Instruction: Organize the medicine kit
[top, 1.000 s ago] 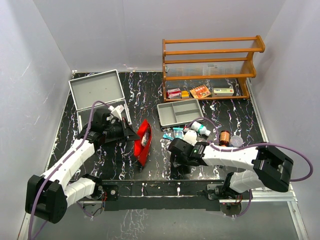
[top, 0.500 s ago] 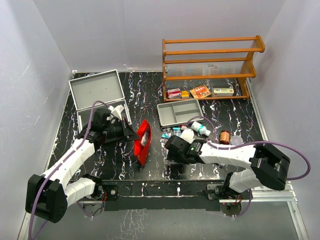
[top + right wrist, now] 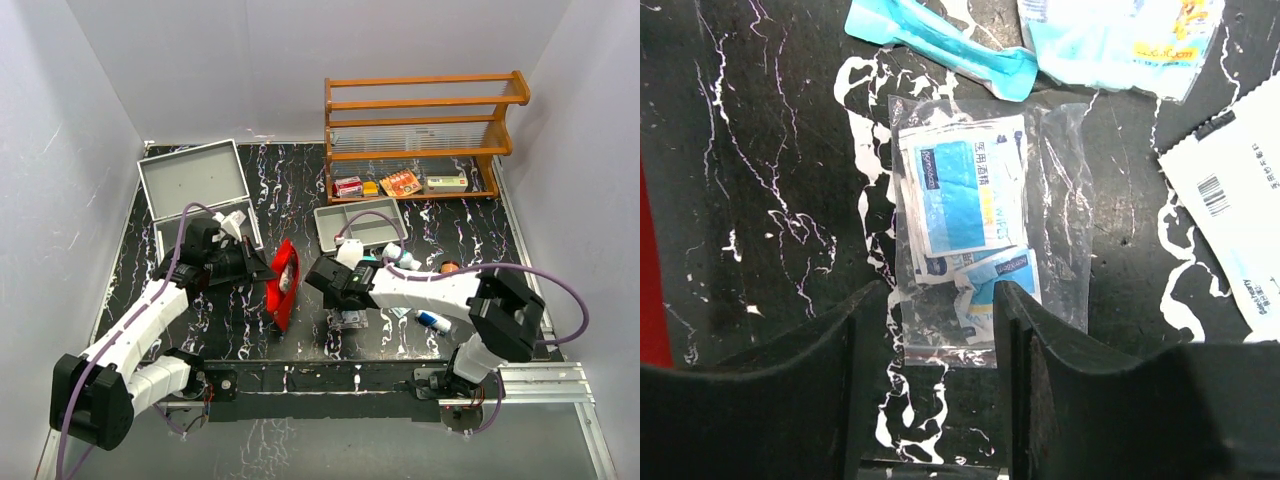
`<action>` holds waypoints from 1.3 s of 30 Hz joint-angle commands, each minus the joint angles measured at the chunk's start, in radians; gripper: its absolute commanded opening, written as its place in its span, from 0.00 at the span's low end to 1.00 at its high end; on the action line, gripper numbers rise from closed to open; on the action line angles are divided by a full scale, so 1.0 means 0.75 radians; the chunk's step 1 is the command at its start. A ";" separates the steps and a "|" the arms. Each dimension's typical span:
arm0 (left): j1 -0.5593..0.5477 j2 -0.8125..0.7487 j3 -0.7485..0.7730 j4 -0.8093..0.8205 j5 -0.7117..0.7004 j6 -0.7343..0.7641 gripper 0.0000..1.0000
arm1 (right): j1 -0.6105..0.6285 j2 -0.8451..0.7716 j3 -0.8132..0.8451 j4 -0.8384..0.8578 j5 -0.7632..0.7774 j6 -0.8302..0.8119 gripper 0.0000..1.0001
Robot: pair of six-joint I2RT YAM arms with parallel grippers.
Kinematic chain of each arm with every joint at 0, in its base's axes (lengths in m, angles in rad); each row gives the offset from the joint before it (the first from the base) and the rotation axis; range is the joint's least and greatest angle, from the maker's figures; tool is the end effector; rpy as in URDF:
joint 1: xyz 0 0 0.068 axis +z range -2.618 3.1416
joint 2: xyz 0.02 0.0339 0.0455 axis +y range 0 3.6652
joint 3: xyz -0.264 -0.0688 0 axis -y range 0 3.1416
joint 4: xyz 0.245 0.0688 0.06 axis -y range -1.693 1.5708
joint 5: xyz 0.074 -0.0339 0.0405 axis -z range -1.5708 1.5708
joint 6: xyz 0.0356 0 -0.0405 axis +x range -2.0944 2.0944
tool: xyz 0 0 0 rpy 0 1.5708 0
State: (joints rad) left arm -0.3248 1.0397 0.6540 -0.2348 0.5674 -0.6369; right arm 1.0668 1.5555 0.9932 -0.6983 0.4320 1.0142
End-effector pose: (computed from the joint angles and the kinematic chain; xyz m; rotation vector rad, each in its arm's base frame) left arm 0.2029 -0.0885 0.2441 -0.0166 2.3212 -1.1397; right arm 0.1520 0.2447 0.1964 0.0209 2.6168 0.0625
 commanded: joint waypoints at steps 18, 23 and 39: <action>-0.005 -0.085 -0.042 -0.055 -0.067 -0.006 0.00 | 0.015 0.296 0.145 -0.044 0.021 -0.091 0.34; -0.005 -0.077 -0.038 -0.052 -0.063 -0.003 0.00 | 0.015 0.340 0.111 -0.024 0.004 -0.085 0.25; -0.005 -0.045 -0.008 -0.068 -0.015 0.004 0.00 | 0.014 0.050 -0.046 0.215 -0.050 -0.010 0.00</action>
State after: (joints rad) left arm -0.3248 1.0035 0.6216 -0.2699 0.5171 -0.6399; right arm 1.0786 1.7035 1.0210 -0.6270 0.4133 0.9592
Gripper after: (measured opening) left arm 0.010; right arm 0.008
